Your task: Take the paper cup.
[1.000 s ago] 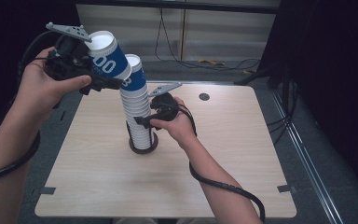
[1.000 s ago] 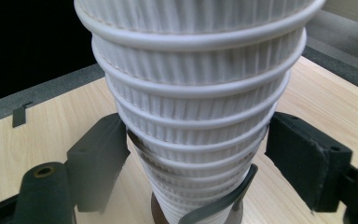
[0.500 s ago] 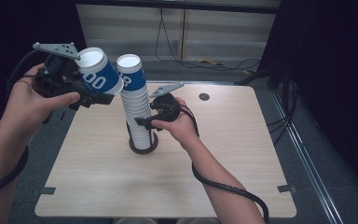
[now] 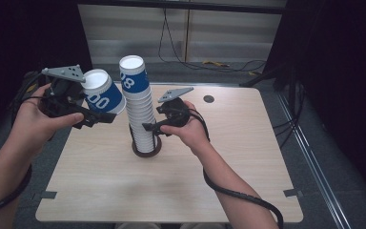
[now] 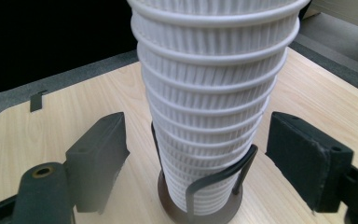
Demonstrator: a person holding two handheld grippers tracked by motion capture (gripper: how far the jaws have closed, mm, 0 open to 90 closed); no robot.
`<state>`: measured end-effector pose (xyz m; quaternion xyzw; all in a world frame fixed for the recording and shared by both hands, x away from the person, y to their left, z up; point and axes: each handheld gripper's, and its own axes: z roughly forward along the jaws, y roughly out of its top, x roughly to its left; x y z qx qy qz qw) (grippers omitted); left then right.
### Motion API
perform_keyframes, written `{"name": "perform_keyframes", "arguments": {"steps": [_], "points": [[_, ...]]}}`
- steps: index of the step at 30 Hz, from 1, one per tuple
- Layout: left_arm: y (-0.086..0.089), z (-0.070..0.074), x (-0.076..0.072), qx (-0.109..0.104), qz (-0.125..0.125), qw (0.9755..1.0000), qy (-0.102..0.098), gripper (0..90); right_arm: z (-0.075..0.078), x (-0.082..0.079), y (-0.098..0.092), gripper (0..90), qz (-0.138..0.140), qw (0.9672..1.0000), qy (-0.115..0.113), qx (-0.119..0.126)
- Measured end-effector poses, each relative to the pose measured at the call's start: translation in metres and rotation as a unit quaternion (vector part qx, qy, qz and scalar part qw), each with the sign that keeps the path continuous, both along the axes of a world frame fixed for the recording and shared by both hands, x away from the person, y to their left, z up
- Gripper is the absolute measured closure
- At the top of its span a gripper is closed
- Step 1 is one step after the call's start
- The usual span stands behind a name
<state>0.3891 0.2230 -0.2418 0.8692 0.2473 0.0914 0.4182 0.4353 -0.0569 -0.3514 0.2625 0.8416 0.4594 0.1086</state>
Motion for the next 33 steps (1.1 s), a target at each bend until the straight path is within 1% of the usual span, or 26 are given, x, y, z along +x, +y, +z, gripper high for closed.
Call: {"name": "perform_keyframes", "arguments": {"steps": [1, 3, 6, 9, 11, 12, 13, 15, 16, 18, 19, 20, 21, 23, 24, 26, 27, 29, 30, 31, 33], "points": [[-0.001, -0.001, -0.001, 0.005, -0.004, 1.0000, 0.000, 22.9, 0.000, -0.001, -0.001, 19.6, 0.000, 1.0000, 0.001, 0.000], [-0.002, -0.005, -0.002, 0.008, -0.007, 0.9999, 0.002, 23.0, 0.000, -0.003, -0.004, 19.5, 0.001, 1.0000, 0.001, 0.001], [-0.006, -0.010, -0.004, 0.005, -0.008, 0.9999, 0.008, 23.1, -0.001, -0.005, -0.008, 19.6, 0.003, 1.0000, 0.002, -0.001], [-0.009, -0.014, -0.005, 0.010, -0.017, 0.9997, 0.011, 23.2, -0.002, -0.008, -0.011, 19.5, 0.011, 0.9999, 0.005, -0.002], [-0.013, -0.017, -0.007, 0.015, -0.020, 0.9996, 0.012, 23.3, -0.003, -0.009, -0.013, 19.3, 0.014, 0.9999, 0.004, -0.004], [-0.013, -0.017, -0.007, 0.015, -0.020, 0.9996, 0.012, 23.3, -0.003, -0.009, -0.013, 19.3, 0.014, 0.9999, 0.004, -0.004], [-0.015, -0.020, -0.008, 0.014, -0.022, 0.9996, 0.013, 23.3, -0.004, -0.010, -0.014, 19.1, 0.015, 0.9998, 0.005, -0.008], [-0.017, -0.023, -0.009, 0.016, -0.029, 0.9994, 0.011, 23.3, -0.005, -0.012, -0.016, 18.3, 0.017, 0.9998, 0.006, -0.005], [-0.019, -0.024, -0.010, 0.015, -0.028, 0.9994, 0.014, 23.3, -0.005, -0.012, -0.016, 18.2, 0.019, 0.9998, 0.006, -0.005], [-0.020, -0.026, -0.010, 0.017, -0.031, 0.9993, 0.013, 23.4, -0.006, -0.013, -0.017, 18.1, 0.021, 0.9998, 0.005, -0.004], [-0.022, -0.030, -0.011, 0.024, -0.037, 0.9989, 0.016, 23.3, -0.006, -0.014, -0.018, 18.0, 0.023, 0.9997, 0.005, -0.005], [-0.022, -0.030, -0.011, 0.024, -0.037, 0.9989, 0.016, 23.4, -0.006, -0.014, -0.018, 18.0, 0.023, 0.9997, 0.005, -0.005], [-0.025, -0.034, -0.012, 0.025, -0.038, 0.9987, 0.020, 23.4, -0.007, -0.015, -0.018, 18.0, 0.026, 0.9996, 0.002, -0.010], [-0.026, -0.036, -0.013, 0.026, -0.039, 0.9987, 0.022, 23.5, -0.007, -0.017, -0.019, 17.9, 0.028, 0.9996, 0.003, -0.009], [-0.028, -0.040, -0.013, 0.035, -0.044, 0.9982, 0.022, 23.5, -0.008, -0.017, -0.020, 17.8, 0.030, 0.9995, 0.003, -0.009], [-0.029, -0.042, -0.013, 0.033, -0.045, 0.9982, 0.024, 23.5, -0.009, -0.018, -0.020, 17.8, 0.031, 0.9995, 0.004, -0.010], [-0.030, -0.044, -0.013, 0.034, -0.046, 0.9980, 0.027, 23.5, -0.009, -0.018, -0.021, 17.8, 0.032, 0.9994, 0.004, -0.012], [-0.033, -0.049, -0.014, 0.039, -0.052, 0.9974, 0.030, 23.5, -0.011, -0.021, -0.024, 17.6, 0.034, 0.9994, 0.008, -0.007], [-0.034, -0.050, -0.014, 0.039, -0.052, 0.9974, 0.032, 23.5, -0.012, -0.021, -0.025, 17.6, 0.034, 0.9994, 0.009, -0.006], [-0.035, -0.052, -0.014, 0.035, -0.048, 0.9977, 0.034, 23.5, -0.012, -0.022, -0.026, 17.6, 0.034, 0.9994, 0.009, -0.005], [-0.036, -0.053, -0.014, 0.038, -0.051, 0.9974, 0.033, 23.4, -0.013, -0.022, -0.027, 17.6, 0.035, 0.9993, 0.010, -0.006]]}}
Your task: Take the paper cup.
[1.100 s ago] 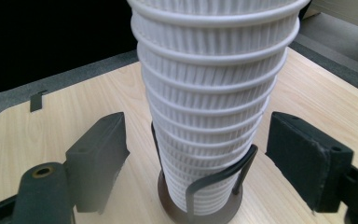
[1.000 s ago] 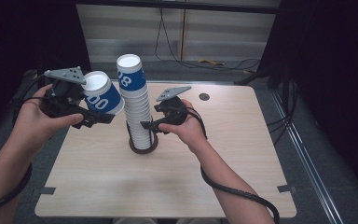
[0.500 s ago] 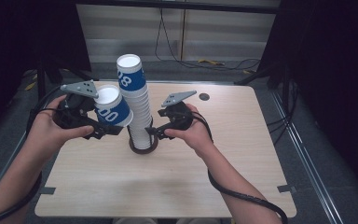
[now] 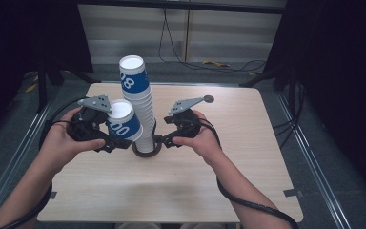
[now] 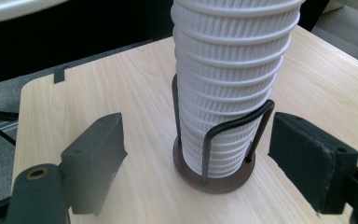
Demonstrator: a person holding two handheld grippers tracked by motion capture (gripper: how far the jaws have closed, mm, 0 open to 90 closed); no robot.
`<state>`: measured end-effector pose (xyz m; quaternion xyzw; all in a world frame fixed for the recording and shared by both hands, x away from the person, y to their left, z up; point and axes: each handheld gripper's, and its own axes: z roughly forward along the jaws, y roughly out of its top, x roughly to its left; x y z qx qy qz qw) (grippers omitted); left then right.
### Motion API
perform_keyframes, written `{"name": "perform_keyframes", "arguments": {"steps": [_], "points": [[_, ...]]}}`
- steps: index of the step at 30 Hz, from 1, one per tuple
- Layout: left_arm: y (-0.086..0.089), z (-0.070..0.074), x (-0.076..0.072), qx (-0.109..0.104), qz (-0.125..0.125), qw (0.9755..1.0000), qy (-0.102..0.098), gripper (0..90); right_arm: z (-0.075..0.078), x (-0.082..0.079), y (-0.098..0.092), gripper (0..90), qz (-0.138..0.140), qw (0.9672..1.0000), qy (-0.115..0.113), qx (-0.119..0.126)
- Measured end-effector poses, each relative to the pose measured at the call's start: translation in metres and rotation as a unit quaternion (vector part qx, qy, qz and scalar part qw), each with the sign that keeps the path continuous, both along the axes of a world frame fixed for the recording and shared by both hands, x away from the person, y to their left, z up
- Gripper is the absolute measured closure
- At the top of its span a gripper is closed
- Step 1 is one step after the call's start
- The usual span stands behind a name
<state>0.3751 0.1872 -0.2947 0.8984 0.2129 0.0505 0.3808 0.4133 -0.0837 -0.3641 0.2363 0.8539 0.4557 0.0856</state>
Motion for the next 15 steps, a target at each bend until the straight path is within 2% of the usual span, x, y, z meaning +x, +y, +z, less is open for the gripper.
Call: {"name": "perform_keyframes", "arguments": {"steps": [4, 8, 10, 15], "points": [[-0.005, -0.006, 0.000, 0.011, -0.011, 0.9999, 0.002, 23.5, -0.001, -0.001, -0.006, 17.6, -0.003, 1.0000, 0.000, -0.002], [-0.010, -0.010, -0.002, 0.013, -0.012, 0.9998, 0.005, 23.5, -0.003, -0.002, -0.010, 17.6, -0.003, 1.0000, 0.002, -0.001], [-0.014, -0.014, -0.002, 0.022, -0.023, 0.9995, 0.004, 23.5, -0.003, -0.004, -0.014, 17.6, -0.006, 1.0000, 0.003, 0.002], [-0.021, -0.017, -0.003, 0.019, -0.024, 0.9995, 0.006, 23.5, -0.004, -0.006, -0.020, 17.6, -0.005, 1.0000, 0.002, 0.002]]}}
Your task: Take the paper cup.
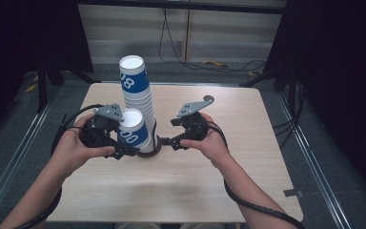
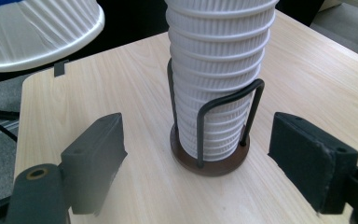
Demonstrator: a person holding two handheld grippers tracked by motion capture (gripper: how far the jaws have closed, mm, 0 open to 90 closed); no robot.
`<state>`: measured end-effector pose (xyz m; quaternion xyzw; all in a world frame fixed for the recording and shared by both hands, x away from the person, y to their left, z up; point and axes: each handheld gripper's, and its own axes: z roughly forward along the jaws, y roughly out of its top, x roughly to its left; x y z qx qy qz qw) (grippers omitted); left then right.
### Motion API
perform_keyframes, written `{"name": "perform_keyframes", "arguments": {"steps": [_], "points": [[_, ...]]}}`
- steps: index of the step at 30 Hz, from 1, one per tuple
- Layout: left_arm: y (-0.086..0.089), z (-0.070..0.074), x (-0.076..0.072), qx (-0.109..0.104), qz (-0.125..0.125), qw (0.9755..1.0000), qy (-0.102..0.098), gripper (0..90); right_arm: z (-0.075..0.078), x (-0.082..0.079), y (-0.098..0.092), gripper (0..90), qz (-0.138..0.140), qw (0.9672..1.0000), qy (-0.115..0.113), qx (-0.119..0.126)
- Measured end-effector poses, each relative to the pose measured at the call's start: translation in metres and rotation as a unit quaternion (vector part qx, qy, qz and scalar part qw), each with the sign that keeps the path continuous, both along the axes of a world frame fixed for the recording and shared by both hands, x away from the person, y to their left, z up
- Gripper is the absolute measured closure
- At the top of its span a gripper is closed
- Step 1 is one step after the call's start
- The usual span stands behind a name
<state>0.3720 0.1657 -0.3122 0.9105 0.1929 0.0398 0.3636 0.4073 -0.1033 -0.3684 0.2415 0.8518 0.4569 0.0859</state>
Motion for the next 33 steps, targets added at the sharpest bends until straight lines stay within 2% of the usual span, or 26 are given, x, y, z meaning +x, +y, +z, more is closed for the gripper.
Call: {"name": "perform_keyframes", "arguments": {"steps": [3, 11, 14, 16, 18, 21, 24, 28, 32, 33], "points": [[-0.006, -0.002, 0.000, 0.010, -0.011, 0.9999, 0.001, 23.5, -0.001, -0.003, -0.006, 17.6, 0.001, 1.0000, 0.002, 0.000], [-0.017, -0.009, 0.002, 0.019, -0.022, 0.9996, 0.004, 23.5, -0.007, -0.005, -0.021, 17.6, -0.006, 1.0000, 0.006, 0.000], [-0.021, -0.011, 0.002, 0.013, -0.018, 0.9997, 0.007, 23.5, -0.009, -0.006, -0.024, 17.6, -0.009, 0.9999, 0.010, 0.005], [-0.023, -0.010, 0.002, 0.022, -0.025, 0.9994, 0.007, 23.5, -0.012, -0.008, -0.028, 17.6, -0.010, 0.9999, 0.010, 0.002], [-0.027, -0.011, 0.001, 0.016, -0.022, 0.9996, 0.007, 23.5, -0.013, -0.008, -0.030, 17.6, -0.012, 0.9999, 0.010, 0.001], [-0.034, -0.011, 0.001, 0.030, -0.036, 0.9989, 0.006, 23.5, -0.013, -0.011, -0.034, 17.6, -0.012, 0.9999, 0.008, -0.001], [-0.039, -0.014, 0.000, 0.025, -0.032, 0.9991, 0.009, 23.5, -0.014, -0.014, -0.037, 17.6, -0.011, 0.9999, 0.005, -0.003], [-0.047, -0.018, 0.000, 0.028, -0.035, 0.9989, 0.013, 23.5, -0.017, -0.016, -0.041, 17.6, -0.011, 0.9999, 0.006, -0.001], [-0.053, -0.024, 0.003, 0.041, -0.041, 0.9982, 0.015, 23.5, -0.023, -0.017, -0.047, 17.6, -0.008, 0.9999, 0.008, -0.005], [-0.053, -0.024, 0.004, 0.050, -0.045, 0.9976, 0.015, 23.5, -0.024, -0.018, -0.048, 17.6, -0.009, 0.9999, 0.010, -0.004]]}}
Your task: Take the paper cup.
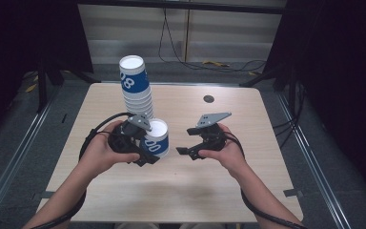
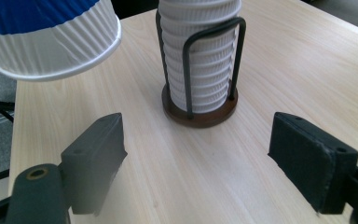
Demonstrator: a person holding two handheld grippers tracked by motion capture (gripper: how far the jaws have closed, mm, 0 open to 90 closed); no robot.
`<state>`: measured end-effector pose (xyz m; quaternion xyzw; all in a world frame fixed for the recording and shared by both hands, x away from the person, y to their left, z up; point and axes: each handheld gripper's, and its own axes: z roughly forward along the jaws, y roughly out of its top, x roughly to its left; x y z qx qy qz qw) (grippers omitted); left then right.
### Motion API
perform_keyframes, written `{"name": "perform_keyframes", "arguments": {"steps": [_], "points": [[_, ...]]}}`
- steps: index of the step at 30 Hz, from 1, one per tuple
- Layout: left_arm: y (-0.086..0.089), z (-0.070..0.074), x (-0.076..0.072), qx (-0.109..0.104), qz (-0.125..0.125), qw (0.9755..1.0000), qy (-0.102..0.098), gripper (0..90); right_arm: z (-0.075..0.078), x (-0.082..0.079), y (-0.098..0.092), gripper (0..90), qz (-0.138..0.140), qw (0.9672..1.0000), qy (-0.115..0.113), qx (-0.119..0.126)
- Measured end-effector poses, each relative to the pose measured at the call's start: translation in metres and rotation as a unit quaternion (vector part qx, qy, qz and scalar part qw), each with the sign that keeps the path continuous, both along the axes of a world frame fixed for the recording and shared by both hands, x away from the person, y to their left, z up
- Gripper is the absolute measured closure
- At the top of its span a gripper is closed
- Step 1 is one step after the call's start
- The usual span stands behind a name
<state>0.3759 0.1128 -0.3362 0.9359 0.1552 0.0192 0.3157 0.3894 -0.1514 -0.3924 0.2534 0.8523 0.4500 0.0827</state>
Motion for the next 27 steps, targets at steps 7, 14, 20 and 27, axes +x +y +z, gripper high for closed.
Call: {"name": "perform_keyframes", "arguments": {"steps": [7, 14, 20, 27], "points": [[-0.007, -0.007, 0.004, 0.018, 0.000, 0.9998, 0.007, 23.4, -0.009, -0.002, -0.010, 17.6, 0.000, 1.0000, 0.005, -0.003], [-0.013, -0.009, 0.007, 0.033, -0.004, 0.9994, 0.010, 23.4, -0.014, -0.006, -0.015, 17.6, 0.000, 1.0000, 0.009, -0.003], [-0.018, -0.009, 0.010, 0.058, -0.012, 0.9981, 0.017, 23.2, -0.017, -0.008, -0.017, 17.6, 0.005, 0.9999, 0.009, -0.011], [-0.026, -0.006, 0.011, 0.082, -0.015, 0.9963, 0.020, 23.1, -0.017, -0.009, -0.018, 17.6, 0.007, 0.9999, 0.010, -0.012]]}}
